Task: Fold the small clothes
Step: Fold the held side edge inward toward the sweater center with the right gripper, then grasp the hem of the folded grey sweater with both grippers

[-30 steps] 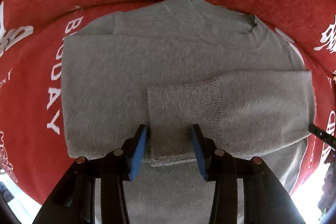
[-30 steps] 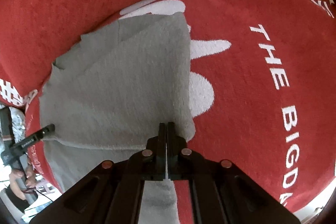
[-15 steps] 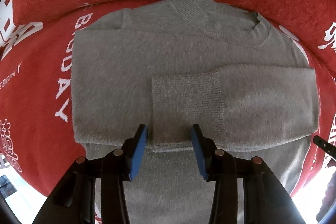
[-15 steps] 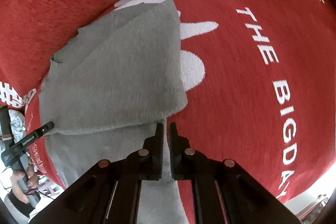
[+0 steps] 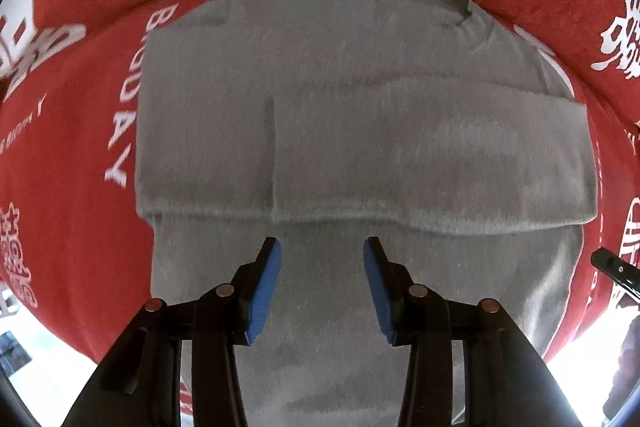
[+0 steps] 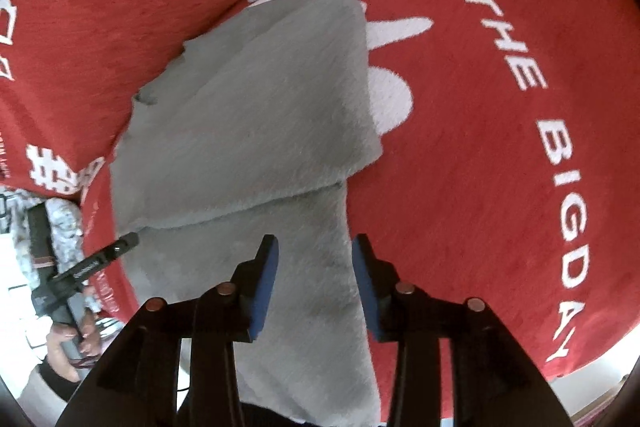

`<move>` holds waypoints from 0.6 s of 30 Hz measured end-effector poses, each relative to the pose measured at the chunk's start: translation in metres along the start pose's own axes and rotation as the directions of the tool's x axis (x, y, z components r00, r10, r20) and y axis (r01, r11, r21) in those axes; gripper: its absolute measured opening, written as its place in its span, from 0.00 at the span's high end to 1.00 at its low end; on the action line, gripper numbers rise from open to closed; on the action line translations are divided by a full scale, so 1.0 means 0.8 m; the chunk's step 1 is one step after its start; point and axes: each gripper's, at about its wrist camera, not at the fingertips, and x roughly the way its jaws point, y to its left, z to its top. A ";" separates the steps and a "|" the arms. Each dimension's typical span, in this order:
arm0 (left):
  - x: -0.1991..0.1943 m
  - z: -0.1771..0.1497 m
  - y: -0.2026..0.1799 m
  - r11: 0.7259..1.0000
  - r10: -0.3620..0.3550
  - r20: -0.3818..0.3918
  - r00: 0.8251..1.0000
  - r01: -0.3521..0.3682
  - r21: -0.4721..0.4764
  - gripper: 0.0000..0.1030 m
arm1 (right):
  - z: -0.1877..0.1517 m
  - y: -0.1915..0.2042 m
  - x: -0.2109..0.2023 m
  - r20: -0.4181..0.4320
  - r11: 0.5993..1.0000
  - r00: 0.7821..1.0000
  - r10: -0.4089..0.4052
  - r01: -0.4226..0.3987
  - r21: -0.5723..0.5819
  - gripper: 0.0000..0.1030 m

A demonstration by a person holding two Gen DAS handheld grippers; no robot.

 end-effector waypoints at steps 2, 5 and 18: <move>-0.002 -0.011 0.000 1.000 0.026 0.013 1.000 -0.026 -0.015 0.00 | -0.005 -0.004 0.001 -0.014 1.000 1.000 0.026 -0.026 0.001 0.56; -0.007 -0.026 -0.004 0.999 0.035 0.029 0.999 -0.034 -0.016 0.00 | -0.012 -0.010 0.005 -0.032 0.998 0.998 0.059 -0.059 0.007 0.54; -0.004 -0.105 0.070 0.994 0.022 -0.056 0.998 -0.028 -0.104 0.00 | -0.068 -0.024 0.024 -0.110 0.993 0.987 0.119 -0.117 0.019 0.48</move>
